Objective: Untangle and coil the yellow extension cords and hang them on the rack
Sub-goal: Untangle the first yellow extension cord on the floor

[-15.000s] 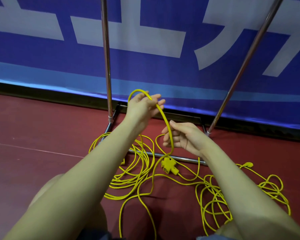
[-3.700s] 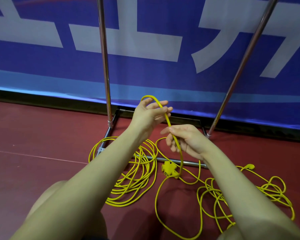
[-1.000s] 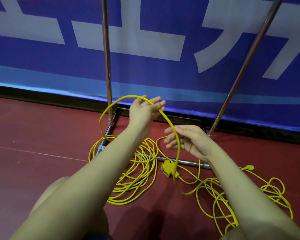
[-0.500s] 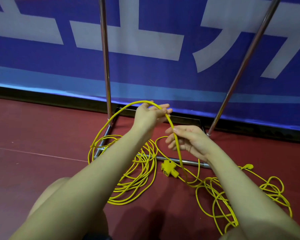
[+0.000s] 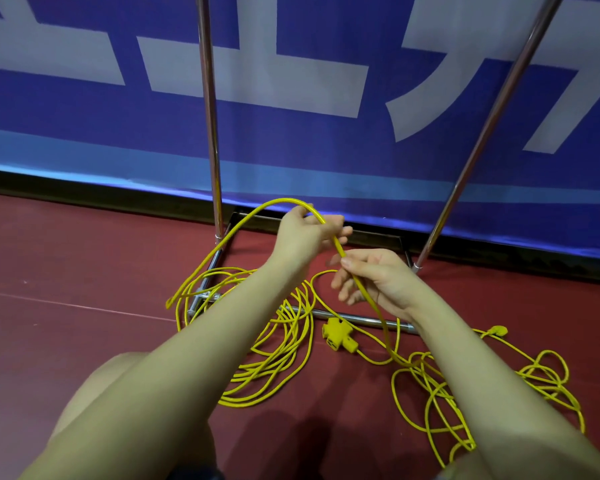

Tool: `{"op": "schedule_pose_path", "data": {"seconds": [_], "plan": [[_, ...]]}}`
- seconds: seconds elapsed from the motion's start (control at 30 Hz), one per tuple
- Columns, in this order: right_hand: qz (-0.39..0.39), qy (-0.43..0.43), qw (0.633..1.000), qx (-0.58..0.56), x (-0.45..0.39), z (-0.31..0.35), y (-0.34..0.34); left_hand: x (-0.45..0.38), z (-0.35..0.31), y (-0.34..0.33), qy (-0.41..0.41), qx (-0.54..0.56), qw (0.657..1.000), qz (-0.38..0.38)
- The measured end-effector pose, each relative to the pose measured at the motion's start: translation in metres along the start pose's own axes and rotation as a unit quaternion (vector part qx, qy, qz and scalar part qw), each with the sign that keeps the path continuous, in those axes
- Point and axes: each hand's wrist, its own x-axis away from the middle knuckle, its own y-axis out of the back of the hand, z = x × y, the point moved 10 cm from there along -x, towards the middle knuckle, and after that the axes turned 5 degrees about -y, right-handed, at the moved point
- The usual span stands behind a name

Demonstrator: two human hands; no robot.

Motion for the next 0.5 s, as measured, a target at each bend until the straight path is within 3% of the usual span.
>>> {"op": "schedule_pose_path", "data": {"seconds": [0.33, 0.5], "plan": [[0.01, -0.031, 0.999, 0.031, 0.006, -0.009, 0.003, -0.022, -0.029, 0.047, -0.056, 0.071, 0.991, -0.097], [-0.011, -0.014, 1.0, 0.011, 0.006, -0.002, 0.004, -0.009, -0.008, 0.016, 0.001, 0.022, 1.0, -0.011]]}}
